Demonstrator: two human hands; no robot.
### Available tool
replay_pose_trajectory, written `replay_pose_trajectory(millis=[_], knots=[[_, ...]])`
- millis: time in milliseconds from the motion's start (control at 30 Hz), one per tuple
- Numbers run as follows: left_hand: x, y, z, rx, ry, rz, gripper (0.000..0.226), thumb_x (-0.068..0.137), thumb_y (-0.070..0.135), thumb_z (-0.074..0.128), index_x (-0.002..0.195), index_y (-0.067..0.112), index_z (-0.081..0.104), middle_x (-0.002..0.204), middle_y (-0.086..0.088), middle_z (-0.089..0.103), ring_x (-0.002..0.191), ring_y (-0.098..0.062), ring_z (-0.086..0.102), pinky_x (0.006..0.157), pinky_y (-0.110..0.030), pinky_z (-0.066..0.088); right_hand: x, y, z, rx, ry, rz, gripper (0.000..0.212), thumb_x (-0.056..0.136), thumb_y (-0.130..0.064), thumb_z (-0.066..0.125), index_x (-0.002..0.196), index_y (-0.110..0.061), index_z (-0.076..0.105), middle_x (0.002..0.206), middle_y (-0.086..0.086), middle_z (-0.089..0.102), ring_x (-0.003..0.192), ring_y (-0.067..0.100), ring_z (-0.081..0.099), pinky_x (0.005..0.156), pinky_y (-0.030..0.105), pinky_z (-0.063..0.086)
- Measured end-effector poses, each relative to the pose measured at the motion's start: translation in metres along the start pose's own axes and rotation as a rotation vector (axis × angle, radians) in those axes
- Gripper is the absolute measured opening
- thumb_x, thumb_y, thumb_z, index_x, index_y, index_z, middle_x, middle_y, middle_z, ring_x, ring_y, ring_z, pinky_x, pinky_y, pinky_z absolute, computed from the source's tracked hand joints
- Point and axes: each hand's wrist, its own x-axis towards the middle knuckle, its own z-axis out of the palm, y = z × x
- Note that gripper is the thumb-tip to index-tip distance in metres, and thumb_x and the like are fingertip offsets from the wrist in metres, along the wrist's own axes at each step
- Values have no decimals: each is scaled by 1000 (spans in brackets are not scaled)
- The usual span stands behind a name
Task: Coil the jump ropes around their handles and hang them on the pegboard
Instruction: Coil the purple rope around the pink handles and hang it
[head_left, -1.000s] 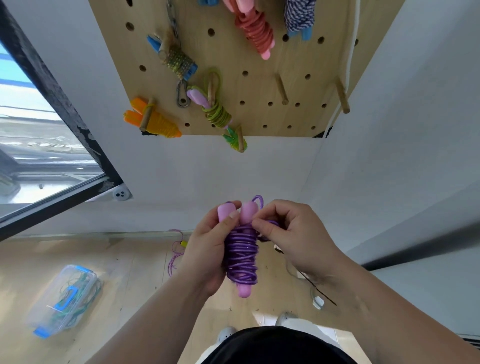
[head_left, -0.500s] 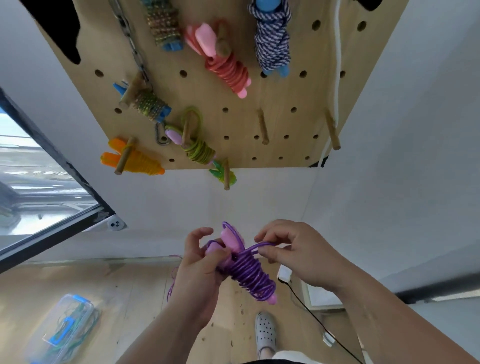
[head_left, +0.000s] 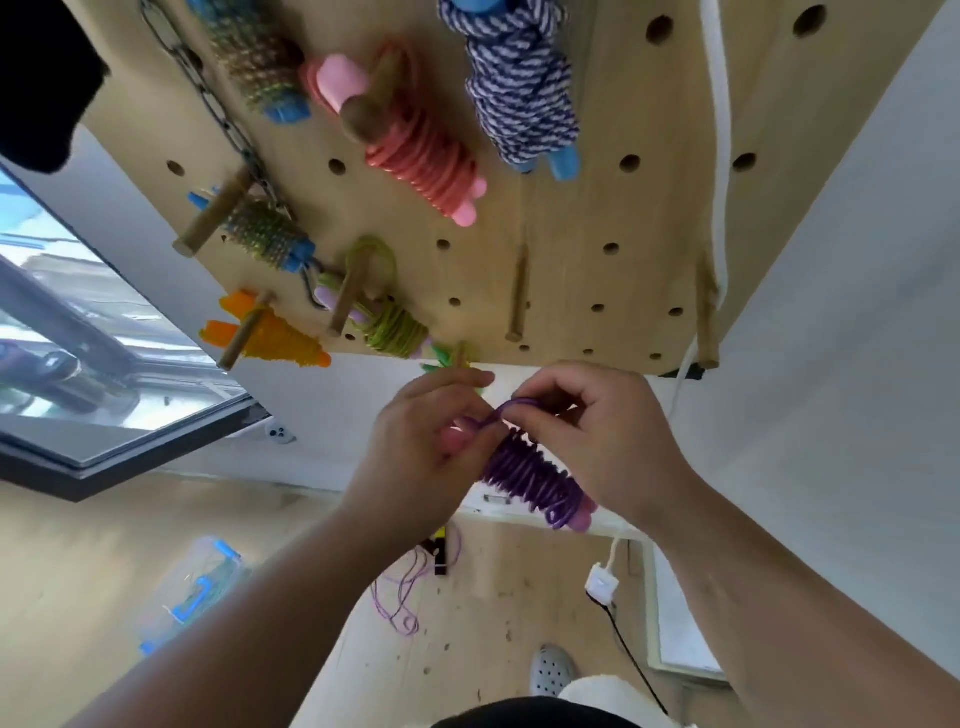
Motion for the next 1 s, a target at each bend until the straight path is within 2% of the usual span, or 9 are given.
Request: replay_pose_trajectory(millis=[133,233,333,433,600,733,867,933,1000], knots=[[18,0,4,-127,119,-101,5,87,12,80,86,11,75,105,5,73,85,-16,70,72,-32,61,21,0,-14,86,4,-12,22,90,-10,74,93,-31,70,85,-12,71,77,14,72,56,17,54],[34,-3,7,-242,159,-187,8,86,19,78,85,12,75,101,4,72,80,-23,71,64,-49,61,34,2,-19,109,37,-37,23,92,-6,70,92,-29,70,84,-7,71,79,16,72,53,16,52],[52,0,14,-171,193,-142,9,86,20,75,86,11,75,100,4,72,82,-16,69,64,-46,61,48,7,-19,83,117,-78,22,93,-6,69,93,-29,70,81,-7,71,79,14,71,71,28,60],[66,-3,15,-107,194,-124,6,90,17,72,88,12,74,101,6,72,85,-12,68,71,-42,58,65,13,-15,110,153,-52,22,93,-6,69,90,-28,70,80,-7,70,77,11,70,69,25,59],[84,-12,12,-136,14,-157,9,96,14,64,91,17,71,102,4,71,84,-19,70,67,-51,60,84,19,-3,345,259,123,15,89,-3,72,87,-18,72,80,3,73,74,14,68,72,26,59],[106,-16,18,-116,118,-239,7,89,23,68,90,19,74,104,11,71,94,-12,68,81,-46,59,104,18,-1,456,378,190,17,85,-2,77,80,-17,72,78,10,74,74,25,73,71,32,61],[122,-10,26,-186,251,-339,20,74,42,71,83,25,76,90,9,72,86,-18,71,77,-48,61,122,21,1,436,482,234,18,81,-8,82,73,-21,72,70,0,72,66,15,69,68,33,60],[126,-6,30,-128,303,-328,12,75,37,73,75,25,73,83,9,70,78,-7,67,76,-40,60,127,20,4,381,520,235,19,80,-11,81,68,-23,72,66,-5,71,63,11,66,66,31,59],[128,-6,33,-34,364,-271,15,78,31,80,69,30,68,86,9,67,77,2,62,75,-24,55,130,20,7,359,546,225,20,79,-13,80,65,-24,72,63,-7,71,61,9,67,64,31,58]])
